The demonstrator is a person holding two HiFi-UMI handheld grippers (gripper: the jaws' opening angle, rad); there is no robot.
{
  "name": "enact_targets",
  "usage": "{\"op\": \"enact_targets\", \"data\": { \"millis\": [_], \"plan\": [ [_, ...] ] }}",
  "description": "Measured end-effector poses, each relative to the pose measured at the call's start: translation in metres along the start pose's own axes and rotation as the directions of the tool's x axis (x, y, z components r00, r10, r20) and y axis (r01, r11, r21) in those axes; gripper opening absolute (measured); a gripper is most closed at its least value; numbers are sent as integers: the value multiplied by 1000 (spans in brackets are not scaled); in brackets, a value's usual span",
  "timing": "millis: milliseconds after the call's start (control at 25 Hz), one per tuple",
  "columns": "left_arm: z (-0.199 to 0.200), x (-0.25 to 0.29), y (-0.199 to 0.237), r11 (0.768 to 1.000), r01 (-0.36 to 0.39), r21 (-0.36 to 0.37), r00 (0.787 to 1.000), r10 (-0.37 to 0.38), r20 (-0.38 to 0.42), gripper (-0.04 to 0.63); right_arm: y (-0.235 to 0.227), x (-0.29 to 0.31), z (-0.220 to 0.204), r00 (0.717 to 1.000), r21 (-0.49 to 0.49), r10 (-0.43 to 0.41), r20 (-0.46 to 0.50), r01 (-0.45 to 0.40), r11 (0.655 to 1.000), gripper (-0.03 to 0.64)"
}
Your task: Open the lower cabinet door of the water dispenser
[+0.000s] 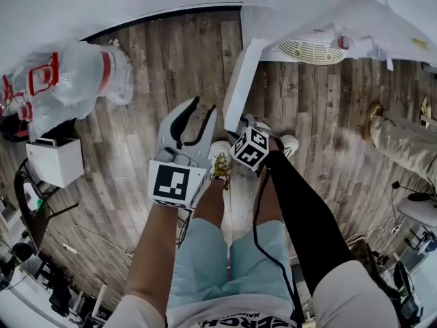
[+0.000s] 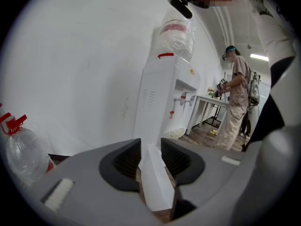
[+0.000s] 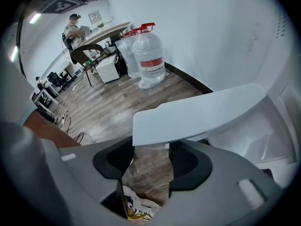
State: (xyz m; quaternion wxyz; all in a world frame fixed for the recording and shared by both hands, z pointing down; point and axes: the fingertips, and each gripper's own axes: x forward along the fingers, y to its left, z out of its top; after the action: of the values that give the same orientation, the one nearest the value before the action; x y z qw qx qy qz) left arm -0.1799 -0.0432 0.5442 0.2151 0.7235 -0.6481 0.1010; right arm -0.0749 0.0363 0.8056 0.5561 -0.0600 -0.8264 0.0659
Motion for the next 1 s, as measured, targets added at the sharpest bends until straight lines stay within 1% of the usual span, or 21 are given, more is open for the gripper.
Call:
{"op": "enact_targets", "data": {
  "millis": [320, 480, 600, 760, 840, 1000],
  "plan": [
    [2, -18, 34, 999, -42, -5, 999, 42, 25, 146, 6, 9, 23, 999, -26, 11, -32, -12, 1000, 210],
    [2, -25, 46, 998, -59, -1, 998, 59, -14, 146, 7, 13, 34, 999, -44, 12, -43, -14, 999, 210],
    [1, -30, 53, 998, -69, -10, 997, 69, -28, 146, 3, 13, 47, 1000, -50, -7, -27, 6, 999, 213],
    [1, -33, 66, 996, -88, -1, 996, 88, 13, 146, -6, 12, 70, 1000, -68, -26, -1, 26, 997, 213],
    [2, -34, 70, 995, -98, -9, 995, 98, 12, 146, -9, 12, 80, 1000, -92, -26, 7, 27, 995, 213],
    [4, -35, 76, 994, -106, -1, 994, 106, 31, 146, -15, 13, 97, 1000, -153, -28, 11, 29, 988, 213]
  ]
}}
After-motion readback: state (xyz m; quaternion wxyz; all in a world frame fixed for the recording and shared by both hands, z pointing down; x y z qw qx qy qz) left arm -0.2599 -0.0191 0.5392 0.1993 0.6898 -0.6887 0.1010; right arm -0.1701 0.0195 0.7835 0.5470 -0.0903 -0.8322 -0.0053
